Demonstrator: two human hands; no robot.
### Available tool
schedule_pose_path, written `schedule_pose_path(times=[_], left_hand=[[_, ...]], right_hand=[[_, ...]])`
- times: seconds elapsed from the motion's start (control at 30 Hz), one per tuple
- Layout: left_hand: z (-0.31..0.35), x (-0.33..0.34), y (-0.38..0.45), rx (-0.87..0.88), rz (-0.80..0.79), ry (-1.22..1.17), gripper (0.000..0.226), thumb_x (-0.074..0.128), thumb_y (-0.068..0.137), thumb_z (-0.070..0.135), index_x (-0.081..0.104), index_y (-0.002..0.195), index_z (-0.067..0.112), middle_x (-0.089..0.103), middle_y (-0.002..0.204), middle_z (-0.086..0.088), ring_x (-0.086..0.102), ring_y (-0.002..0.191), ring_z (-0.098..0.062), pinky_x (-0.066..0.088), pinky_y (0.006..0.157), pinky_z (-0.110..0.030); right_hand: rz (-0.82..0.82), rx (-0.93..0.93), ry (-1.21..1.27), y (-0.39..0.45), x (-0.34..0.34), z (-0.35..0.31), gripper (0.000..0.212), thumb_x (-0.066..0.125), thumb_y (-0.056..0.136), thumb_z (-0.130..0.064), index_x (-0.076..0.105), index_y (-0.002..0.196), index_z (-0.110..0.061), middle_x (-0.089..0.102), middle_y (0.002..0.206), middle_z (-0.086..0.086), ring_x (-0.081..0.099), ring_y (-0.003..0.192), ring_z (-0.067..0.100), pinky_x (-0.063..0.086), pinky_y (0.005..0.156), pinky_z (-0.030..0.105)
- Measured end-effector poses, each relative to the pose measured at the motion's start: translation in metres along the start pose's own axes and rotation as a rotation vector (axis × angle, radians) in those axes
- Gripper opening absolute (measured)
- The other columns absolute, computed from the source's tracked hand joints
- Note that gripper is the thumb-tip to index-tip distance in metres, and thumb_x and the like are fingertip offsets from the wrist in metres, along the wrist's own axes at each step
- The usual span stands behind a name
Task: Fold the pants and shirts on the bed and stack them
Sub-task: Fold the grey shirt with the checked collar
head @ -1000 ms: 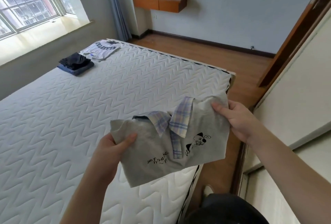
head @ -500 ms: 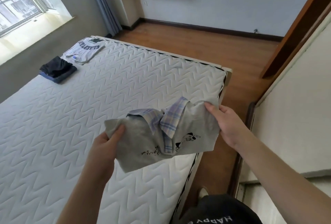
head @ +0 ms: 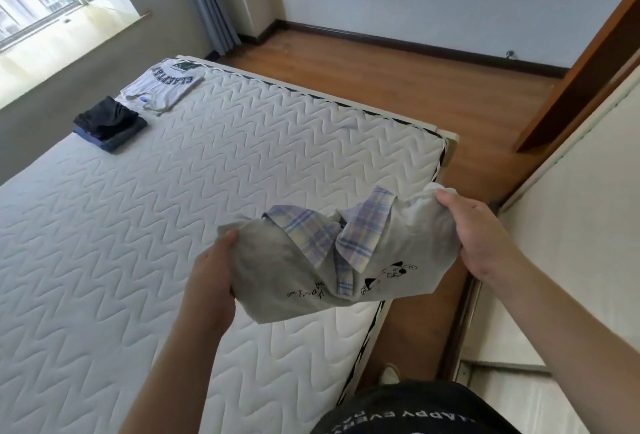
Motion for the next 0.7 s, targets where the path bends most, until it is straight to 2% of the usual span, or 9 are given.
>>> schedule_pose_path(times=[0.03,0.1,0.23,0.33,0.4,0.53,0.6,0.7], left_hand=[[-0.001,-0.001,0.004,-0.027,-0.018,-0.019,0.032,0.064,0.077,0.049,0.075,0.095,0.025,0.076,0.100,-0.001,0.071,0.094,-0.021,0.054,0.079,-0.036],[-0.002,0.002,0.009,-0.055,-0.082,-0.049,0.039,0.063,0.067,0.049,0.077,0.094,0.024,0.076,0.101,-0.002,0.072,0.096,-0.020,0.052,0.083,-0.039],[-0.002,0.009,0.017,-0.050,-0.170,-0.070,0.026,0.062,0.071,0.046,0.080,0.078,0.030,0.077,0.095,0.001,0.074,0.084,-0.011,0.051,0.077,-0.035],[-0.005,0.014,0.027,-0.047,-0.216,-0.077,0.023,0.061,0.081,0.043,0.080,0.078,0.031,0.077,0.094,0.003,0.074,0.081,-0.008,0.051,0.077,-0.035],[-0.007,0.019,0.033,-0.053,-0.225,-0.075,0.022,0.062,0.083,0.043,0.080,0.079,0.032,0.077,0.094,0.004,0.073,0.085,-0.009,0.052,0.079,-0.036],[-0.007,0.030,0.045,-0.071,-0.242,-0.064,0.025,0.067,0.073,0.051,0.080,0.081,0.032,0.077,0.096,0.004,0.073,0.085,-0.008,0.052,0.079,-0.036],[-0.006,0.036,0.051,-0.074,-0.248,-0.059,0.024,0.068,0.071,0.052,0.080,0.081,0.034,0.077,0.095,0.006,0.073,0.082,-0.007,0.050,0.075,-0.035],[-0.003,0.045,0.062,-0.090,-0.235,-0.069,0.030,0.070,0.065,0.055,0.080,0.083,0.033,0.077,0.097,0.005,0.073,0.085,-0.008,0.050,0.076,-0.035]], right_hand=[[0.017,-0.017,-0.016,-0.004,0.001,0.000,0.037,0.062,0.077,-0.056,0.080,0.084,-0.024,0.077,0.092,0.003,0.073,0.084,0.011,0.047,0.073,0.027],[0.039,-0.052,-0.051,-0.012,0.003,0.000,0.041,0.061,0.074,-0.059,0.080,0.082,-0.024,0.077,0.089,0.002,0.073,0.081,0.010,0.047,0.073,0.028],[0.062,-0.092,-0.119,-0.027,0.007,-0.003,0.044,0.060,0.083,-0.065,0.079,0.085,-0.026,0.077,0.090,-0.002,0.073,0.084,0.009,0.049,0.071,0.021],[0.133,-0.107,-0.183,-0.035,0.007,-0.007,0.054,0.061,0.070,-0.076,0.078,0.083,-0.027,0.077,0.087,-0.004,0.072,0.080,0.006,0.047,0.072,0.025],[0.189,-0.108,-0.208,-0.039,0.005,-0.007,0.050,0.061,0.070,-0.073,0.077,0.080,-0.027,0.076,0.085,-0.005,0.071,0.076,0.006,0.046,0.071,0.026],[0.282,-0.108,-0.194,-0.043,-0.007,-0.004,0.032,0.059,0.088,-0.057,0.077,0.079,-0.031,0.076,0.083,-0.006,0.071,0.076,0.005,0.048,0.071,0.028],[0.324,-0.101,-0.192,-0.041,-0.013,-0.005,0.031,0.058,0.090,-0.054,0.076,0.078,-0.033,0.075,0.081,-0.008,0.069,0.073,0.001,0.046,0.068,0.026],[0.358,-0.083,-0.162,-0.030,-0.021,-0.007,0.034,0.058,0.088,-0.053,0.076,0.080,-0.026,0.075,0.080,-0.006,0.070,0.073,0.003,0.046,0.066,0.027]])
Point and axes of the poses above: each hand's wrist, its own y-axis towards the middle knuckle, its own x-axis out of the palm, z = x × y, the point moved 4 cm from there along y, towards the middle knuckle
